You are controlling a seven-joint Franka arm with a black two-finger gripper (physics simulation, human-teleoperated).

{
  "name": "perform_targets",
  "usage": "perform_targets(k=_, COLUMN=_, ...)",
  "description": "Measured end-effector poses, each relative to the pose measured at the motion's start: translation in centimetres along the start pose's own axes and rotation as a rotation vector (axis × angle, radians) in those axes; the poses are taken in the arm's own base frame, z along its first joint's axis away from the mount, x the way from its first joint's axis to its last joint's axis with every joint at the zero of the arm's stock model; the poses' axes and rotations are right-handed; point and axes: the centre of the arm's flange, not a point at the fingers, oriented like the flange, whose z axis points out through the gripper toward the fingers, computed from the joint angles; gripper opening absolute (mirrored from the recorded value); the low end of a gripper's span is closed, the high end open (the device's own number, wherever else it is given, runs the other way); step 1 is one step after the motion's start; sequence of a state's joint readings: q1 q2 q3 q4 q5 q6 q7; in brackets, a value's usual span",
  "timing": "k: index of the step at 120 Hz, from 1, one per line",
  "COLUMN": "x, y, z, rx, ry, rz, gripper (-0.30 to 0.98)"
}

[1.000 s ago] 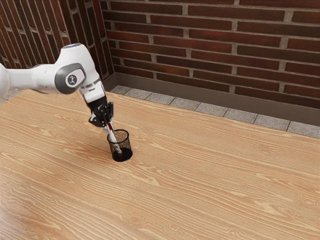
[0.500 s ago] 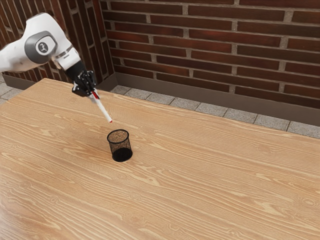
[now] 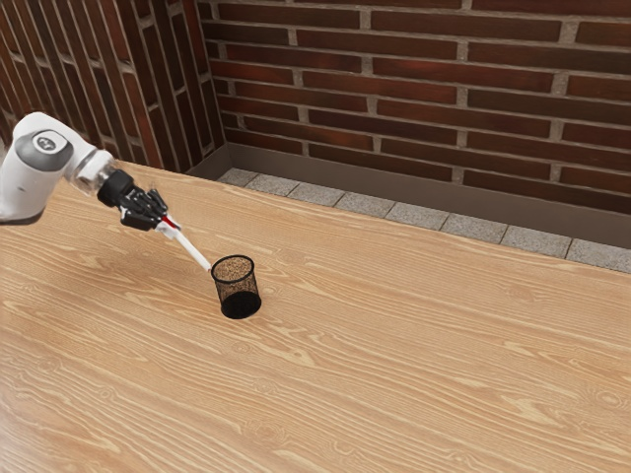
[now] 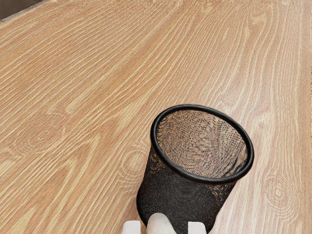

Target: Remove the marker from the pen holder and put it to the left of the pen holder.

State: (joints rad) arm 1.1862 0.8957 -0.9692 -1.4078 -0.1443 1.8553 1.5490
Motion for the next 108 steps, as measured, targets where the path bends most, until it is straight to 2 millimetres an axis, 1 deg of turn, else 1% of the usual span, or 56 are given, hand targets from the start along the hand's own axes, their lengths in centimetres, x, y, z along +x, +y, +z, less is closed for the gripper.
perform_targets(k=14, x=-3.2, y=-0.6, z=1.9, rx=-0.028, ry=0.09, rz=-0.009, gripper=-0.09)
perform_targets(k=23, x=-4.8, y=-0.7, z=2.1, rx=-0.028, ry=0.109, rz=-0.006, gripper=-0.09)
perform_targets(k=31, x=-5.4, y=-0.9, z=1.9, rx=-0.021, ry=0.121, rz=0.008, gripper=-0.08)
perform_targets(k=44, x=-5.7, y=-1.0, z=1.9, rx=-0.017, ry=0.131, rz=0.04, gripper=-0.08)
perform_targets(k=62, x=-6.3, y=-0.8, z=2.0, rx=-0.026, ry=0.134, rz=0.077, gripper=0.26)
perform_targets(k=70, x=-6.3, y=-0.8, z=2.0, rx=-0.029, ry=0.134, rz=0.095, gripper=0.38)
perform_targets(k=74, x=-5.8, y=-0.7, z=1.8, rx=-0.027, ry=0.126, rz=0.109, gripper=0.42)
perform_targets(k=76, x=-5.2, y=-0.6, z=1.6, rx=-0.027, ry=0.116, rz=0.121, gripper=0.44)
perform_targets(k=80, x=-2.6, y=-0.3, z=1.2, rx=-0.026, ry=0.076, rz=0.16, gripper=0.48)
perform_targets(k=84, x=1.4, y=0.3, z=1.1, rx=-0.032, ry=0.003, rz=0.217, gripper=0.51)
perform_targets(k=87, x=5.7, y=1.8, z=0.6, rx=-0.036, ry=-0.107, rz=0.273, gripper=0.53)
perform_targets(k=88, x=7.3, y=2.4, z=0.4, rx=-0.036, ry=-0.148, rz=0.292, gripper=0.53)
perform_targets(k=92, x=14.5, y=6.0, z=-1.1, rx=-0.019, ry=-0.336, rz=0.369, gripper=0.56)
perform_targets(k=95, x=19.4, y=9.2, z=-3.3, rx=0.03, ry=-0.458, rz=0.403, gripper=0.57)
perform_targets(k=99, x=25.2, y=13.6, z=-5.7, rx=0.1, ry=-0.593, rz=0.426, gripper=0.59)
perform_targets(k=102, x=28.0, y=16.1, z=-6.2, rx=0.128, ry=-0.665, rz=0.416, gripper=0.6)
perform_targets(k=105, x=29.5, y=17.6, z=-6.1, rx=0.138, ry=-0.71, rz=0.388, gripper=0.61)
perform_targets(k=108, x=30.7, y=18.8, z=-5.4, rx=0.138, ry=-0.746, rz=0.364, gripper=0.62)
